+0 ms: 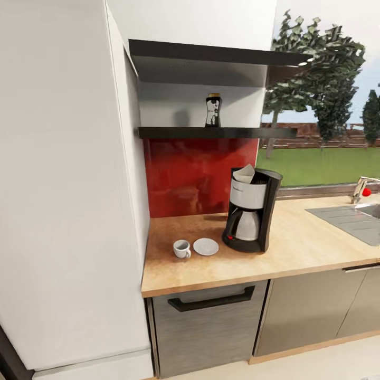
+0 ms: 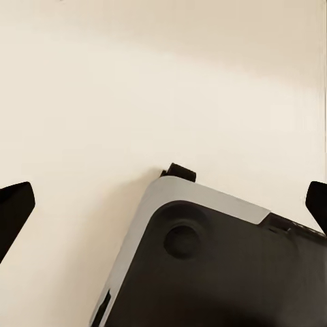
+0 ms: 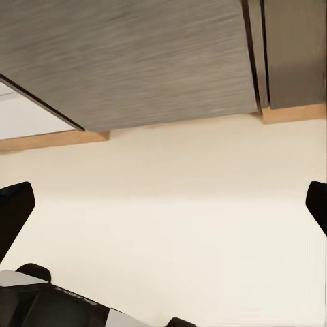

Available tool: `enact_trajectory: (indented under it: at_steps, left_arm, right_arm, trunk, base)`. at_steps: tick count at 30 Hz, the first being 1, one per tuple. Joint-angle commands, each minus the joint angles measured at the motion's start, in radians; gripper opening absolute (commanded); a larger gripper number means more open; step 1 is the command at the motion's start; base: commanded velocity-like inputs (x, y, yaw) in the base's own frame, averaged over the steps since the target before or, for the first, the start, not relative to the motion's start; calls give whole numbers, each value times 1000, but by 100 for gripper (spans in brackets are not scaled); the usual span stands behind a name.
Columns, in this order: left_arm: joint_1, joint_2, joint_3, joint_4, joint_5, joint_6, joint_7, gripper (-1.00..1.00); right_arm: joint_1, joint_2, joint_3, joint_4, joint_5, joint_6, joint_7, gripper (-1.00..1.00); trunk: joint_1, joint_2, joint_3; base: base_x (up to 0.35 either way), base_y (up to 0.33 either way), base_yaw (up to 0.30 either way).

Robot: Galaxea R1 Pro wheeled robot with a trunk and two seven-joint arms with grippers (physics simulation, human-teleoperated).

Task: Set up a coffee station on the kitchen countertop: keep the coffee maker on the countertop, move the bottle of coffee from the kitchen shelf to the counter next to the coffee maker, place a paper coffee filter on top of the coffee maker, put the saucer next to the coffee maker with the coffee cup on the saucer, and place the electric kettle next to the coffee maker.

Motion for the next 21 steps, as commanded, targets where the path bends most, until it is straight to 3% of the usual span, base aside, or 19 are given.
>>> enact_trajectory:
  at_steps: [1,14,21]
  left_arm:
    - [0,0,-3,-1,8,-1,0,100]
    - [0,-1,-2,-1,8,-2,0,100]
    - [0,0,-1,-1,8,-2,0,100]
  right_arm:
    - [-2,1,8,4,-7,-7,3,100]
    - [-2,1,8,4,-7,-9,4,100]
    - [-2,2,9,4,-6,-9,8,100]
  trunk:
    - [0,-1,-1]
    - [0,-1,-1]
    - [0,-1,-1]
  base:
    - [8,-170,-102]
    - [1,-291,-15]
    - [0,-89,-151]
